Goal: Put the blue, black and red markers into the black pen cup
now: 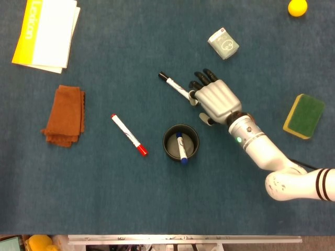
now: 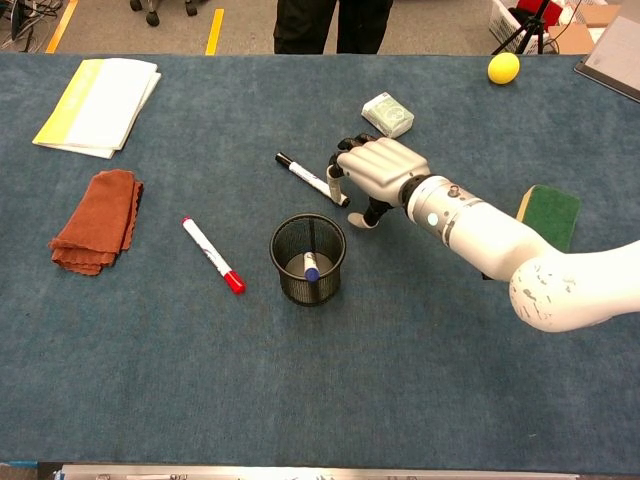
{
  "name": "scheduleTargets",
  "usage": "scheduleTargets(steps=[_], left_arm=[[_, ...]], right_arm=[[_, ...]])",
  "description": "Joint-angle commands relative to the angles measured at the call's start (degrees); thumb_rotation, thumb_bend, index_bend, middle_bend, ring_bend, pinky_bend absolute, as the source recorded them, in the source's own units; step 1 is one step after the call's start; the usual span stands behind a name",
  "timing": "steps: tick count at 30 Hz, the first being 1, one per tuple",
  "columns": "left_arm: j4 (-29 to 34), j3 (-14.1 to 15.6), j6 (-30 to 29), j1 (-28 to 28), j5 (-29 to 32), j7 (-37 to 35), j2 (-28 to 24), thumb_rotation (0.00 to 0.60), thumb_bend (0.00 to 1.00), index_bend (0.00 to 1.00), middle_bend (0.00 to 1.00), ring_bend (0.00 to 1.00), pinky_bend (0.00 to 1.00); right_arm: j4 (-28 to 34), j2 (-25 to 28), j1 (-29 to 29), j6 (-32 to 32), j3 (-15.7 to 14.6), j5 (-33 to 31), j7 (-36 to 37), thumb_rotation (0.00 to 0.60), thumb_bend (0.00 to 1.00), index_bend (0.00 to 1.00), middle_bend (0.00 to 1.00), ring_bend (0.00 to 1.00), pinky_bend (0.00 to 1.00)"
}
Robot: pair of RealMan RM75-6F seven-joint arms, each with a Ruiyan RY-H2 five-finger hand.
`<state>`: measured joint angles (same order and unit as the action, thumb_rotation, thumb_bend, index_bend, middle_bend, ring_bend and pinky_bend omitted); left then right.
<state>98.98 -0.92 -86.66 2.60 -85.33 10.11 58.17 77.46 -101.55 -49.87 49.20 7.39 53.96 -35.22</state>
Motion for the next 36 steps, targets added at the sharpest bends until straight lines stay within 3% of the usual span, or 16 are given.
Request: scheduleTargets(steps=[1,11,17,22,27,36], left_arm=[[-0.17,0.0,-0.07,-0.11,0.08,-0.15,-0.02,0.6,0.33,0.31,0.25,0.17,0.18],[-0.87,0.04,-0.12,-0.22,-0.25,-1.0,0.03,0.6,0.33,0.31,0.25,0.17,0.18],[-1.1,0.05,-0.24,-0.38,-0.26,-1.29,-0.01,0.6,0.33,0.31,0.25,0.17,0.18],[-1.16,0.04,-0.12,-0.34,-0.34,-1.43,-0.01,0.6,0.33,0.31,0.25,0.17,0.18],[-1.14,0.1,-0.37,-0.53,-0.49,-1.57,-0.12,0.6,0.33,0.31,0.25,0.17,0.18],[-1.26,0.27,-0.47,-0.9,-0.34,-1.7,-0.34,0.6,0.33,0.31,0.25,0.17,0.18]], right_arm=[[-0.53,-0.03,-0.39,-0.05,-0.7,-0.5,-1.51,0.6,0.28,0.45,0.24,0.0,0.01],[-0.94,2.52,0.29,1.98,-1.46,-3.02,-4.77,0.6,0.28,0.45,0.24,0.0,0.01],[-2.2,4.07,0.58,3.06,0.2,-4.51,-4.11,0.6,0.28,0.45,0.24,0.0,0.01],[0.75,4.63,0.89,3.56,2.08,-4.18,-0.82,0.6,0.28,0.45,0.24,0.0,0.01],[1.46,2.86,0.22,4.38,1.92,-4.41,-2.34,0.6,0.27,0.45,0.24,0.0,0.01],[-3.8,-3.67,-1.34,6.55,2.39,-7.52,-7.02,0.6,0.26,0.46,0.24,0.0,0.01]])
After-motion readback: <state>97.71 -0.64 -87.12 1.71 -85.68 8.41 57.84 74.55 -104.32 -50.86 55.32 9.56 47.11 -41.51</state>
